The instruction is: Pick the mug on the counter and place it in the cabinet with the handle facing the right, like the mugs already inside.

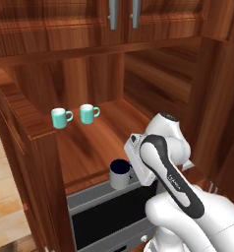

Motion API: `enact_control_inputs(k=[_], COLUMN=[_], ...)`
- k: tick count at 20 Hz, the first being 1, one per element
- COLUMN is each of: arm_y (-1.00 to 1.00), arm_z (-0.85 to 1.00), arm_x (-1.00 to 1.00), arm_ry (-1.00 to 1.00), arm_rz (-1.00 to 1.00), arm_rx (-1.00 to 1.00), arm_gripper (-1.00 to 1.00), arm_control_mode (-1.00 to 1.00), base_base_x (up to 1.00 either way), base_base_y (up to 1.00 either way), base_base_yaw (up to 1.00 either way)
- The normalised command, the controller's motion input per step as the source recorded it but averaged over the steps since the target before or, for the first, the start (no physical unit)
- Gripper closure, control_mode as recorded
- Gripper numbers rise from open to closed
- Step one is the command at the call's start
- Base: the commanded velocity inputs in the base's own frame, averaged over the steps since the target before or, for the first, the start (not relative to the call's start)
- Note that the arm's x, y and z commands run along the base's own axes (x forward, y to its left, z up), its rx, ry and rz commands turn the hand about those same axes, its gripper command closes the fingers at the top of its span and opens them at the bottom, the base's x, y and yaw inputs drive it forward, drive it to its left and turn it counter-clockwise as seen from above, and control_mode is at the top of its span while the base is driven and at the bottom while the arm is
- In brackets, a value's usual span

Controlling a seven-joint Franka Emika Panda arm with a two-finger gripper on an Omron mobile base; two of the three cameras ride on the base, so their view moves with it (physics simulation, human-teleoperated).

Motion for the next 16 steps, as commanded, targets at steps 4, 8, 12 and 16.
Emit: enact_control_inputs(k=[4,8,12,16], arm_y=[0.00,0.00,0.04,0.11], arm_z=[0.00,0.08,0.23,0.36], arm_x=[0.26,-0.12,-0.01,0.02], arm_ry=[0.00,-0.02,0.00,0.00], arm_rz=[0.02,0.00,0.00,0.00], arm_rx=[0.00,0.00,-0.06,0.02], arm_gripper=[1.00,1.00,1.00,1.00], arm_control_mode=[-1.00,-1.00,-1.00,-1.00], base_base_x=[0.11,0.00,0.00,0.00], base_base_y=[0.01,0.00,0.00,0.00], base_base_yaw=[0.01,0.00,0.00,0.00])
